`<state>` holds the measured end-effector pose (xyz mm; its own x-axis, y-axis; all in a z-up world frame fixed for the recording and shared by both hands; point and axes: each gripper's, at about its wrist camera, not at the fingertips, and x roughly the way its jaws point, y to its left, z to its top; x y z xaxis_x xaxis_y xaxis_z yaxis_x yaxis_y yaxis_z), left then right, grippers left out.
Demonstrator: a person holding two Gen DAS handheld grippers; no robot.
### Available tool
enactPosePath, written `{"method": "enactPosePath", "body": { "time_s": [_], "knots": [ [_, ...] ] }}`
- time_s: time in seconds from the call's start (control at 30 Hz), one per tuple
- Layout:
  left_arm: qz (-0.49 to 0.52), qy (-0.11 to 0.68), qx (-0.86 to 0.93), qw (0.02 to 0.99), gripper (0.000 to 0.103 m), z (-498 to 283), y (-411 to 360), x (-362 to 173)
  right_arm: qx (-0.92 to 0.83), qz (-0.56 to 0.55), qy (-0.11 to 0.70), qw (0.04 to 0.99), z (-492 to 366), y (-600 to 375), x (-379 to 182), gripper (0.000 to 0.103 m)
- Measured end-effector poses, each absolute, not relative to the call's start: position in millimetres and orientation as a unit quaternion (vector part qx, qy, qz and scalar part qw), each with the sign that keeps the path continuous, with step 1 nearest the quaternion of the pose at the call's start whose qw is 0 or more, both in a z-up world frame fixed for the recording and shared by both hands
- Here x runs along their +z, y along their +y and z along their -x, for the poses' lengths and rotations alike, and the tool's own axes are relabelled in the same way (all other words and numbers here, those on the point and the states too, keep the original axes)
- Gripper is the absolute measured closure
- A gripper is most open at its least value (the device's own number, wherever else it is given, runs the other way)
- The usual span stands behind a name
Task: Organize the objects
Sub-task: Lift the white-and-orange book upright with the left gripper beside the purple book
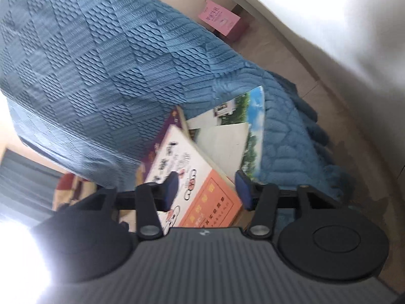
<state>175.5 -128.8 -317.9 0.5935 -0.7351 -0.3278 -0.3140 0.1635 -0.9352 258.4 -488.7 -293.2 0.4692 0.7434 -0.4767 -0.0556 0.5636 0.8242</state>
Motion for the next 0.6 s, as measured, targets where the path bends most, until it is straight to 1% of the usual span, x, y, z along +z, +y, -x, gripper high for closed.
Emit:
{"method": "enactPosePath", "body": {
  "time_s": [0.03,0.1,0.27,0.37,0.4,0.43,0.47,0.5,0.53,0.6],
  "knots": [
    [0.640,0.409,-0.164,0.630,0.043,-173.5,-123.5,-318.6,0.262,-0.394,0.441,0.762,-256.8,-488.2,-291.6,0.067],
    [0.658,0.393,-0.159,0.622,0.043,-169.5,-115.1,-319.2,0.261,-0.408,0.441,0.756,-254.1,-487.5,-291.6,0.075],
    [0.674,0.393,-0.163,0.605,0.043,-160.2,-110.1,-321.5,0.276,-0.447,0.433,0.733,-242.2,-478.1,-292.5,0.077],
    [0.661,0.396,-0.156,0.618,0.048,-153.2,-107.4,-317.2,0.281,-0.468,0.434,0.717,-233.1,-469.6,-294.4,0.077],
    [0.658,0.399,-0.152,0.620,0.054,-152.2,-104.9,-316.6,0.280,-0.468,0.435,0.717,-229.6,-466.6,-293.7,0.077],
    [0.655,0.403,-0.150,0.621,0.064,-151.6,-102.1,-316.2,0.277,-0.468,0.435,0.718,-226.3,-463.5,-293.0,0.077],
    [0.653,0.408,-0.148,0.621,0.069,-150.3,-99.8,-315.8,0.273,-0.471,0.434,0.718,-222.8,-461.0,-292.5,0.077],
    [0.648,0.414,-0.146,0.622,0.082,-149.9,-97.6,-315.0,0.269,-0.475,0.432,0.718,-220.0,-460.1,-292.6,0.077],
    [0.643,0.422,-0.144,0.623,0.087,-151.6,-97.1,-313.5,0.263,-0.480,0.430,0.718,-217.0,-458.8,-292.1,0.077],
    [0.629,0.441,-0.140,0.624,0.087,-151.3,-98.4,-309.8,0.244,-0.483,0.431,0.722,-210.6,-456.1,-289.2,0.077]
  ]
}}
